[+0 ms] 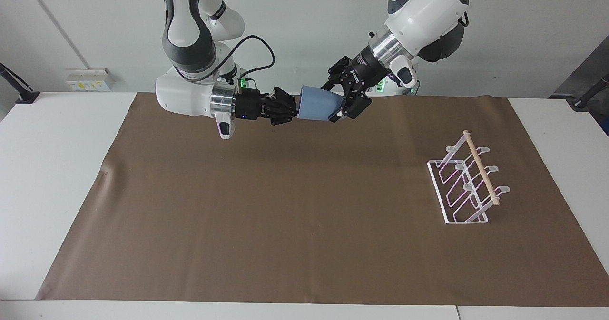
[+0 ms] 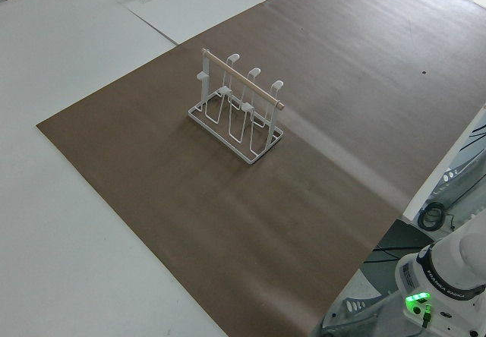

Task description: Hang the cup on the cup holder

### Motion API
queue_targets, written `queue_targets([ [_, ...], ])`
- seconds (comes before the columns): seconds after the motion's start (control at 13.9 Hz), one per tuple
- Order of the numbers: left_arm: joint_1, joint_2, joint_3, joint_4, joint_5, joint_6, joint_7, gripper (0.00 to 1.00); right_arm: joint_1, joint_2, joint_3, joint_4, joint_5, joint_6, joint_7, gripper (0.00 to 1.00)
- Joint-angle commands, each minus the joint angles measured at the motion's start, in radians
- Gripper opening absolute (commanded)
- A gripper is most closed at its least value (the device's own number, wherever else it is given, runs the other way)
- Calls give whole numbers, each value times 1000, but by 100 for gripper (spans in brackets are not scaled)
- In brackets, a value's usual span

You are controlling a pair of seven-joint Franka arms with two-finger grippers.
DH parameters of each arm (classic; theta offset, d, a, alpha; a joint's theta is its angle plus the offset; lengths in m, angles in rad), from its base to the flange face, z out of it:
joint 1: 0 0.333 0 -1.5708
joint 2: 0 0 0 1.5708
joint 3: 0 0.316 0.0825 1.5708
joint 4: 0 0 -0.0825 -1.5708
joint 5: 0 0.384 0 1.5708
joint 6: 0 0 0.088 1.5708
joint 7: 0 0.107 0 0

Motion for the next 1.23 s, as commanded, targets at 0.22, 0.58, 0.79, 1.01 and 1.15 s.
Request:
queue_targets([
  [0.22, -20, -7, 11, -20, 27, 37, -56, 19, 2, -17, 5, -10, 14, 28, 18, 0],
  [0.58, -28, -7, 9, -18, 38, 34, -53, 0, 2, -17, 5, -8, 8, 30, 50, 0],
  [0.79, -28, -7, 11, -18, 38, 29, -53, 0, 4, -17, 5, -8, 6, 28, 66, 0],
  [1.01, -28, -7, 11, -20, 38, 32, -51, 0, 7, -17, 5, -8, 5, 30, 79, 84],
  [1.15, -28, -7, 11, -20, 38, 29, -51, 0, 7, -17, 5, -8, -1, 30, 78, 100],
])
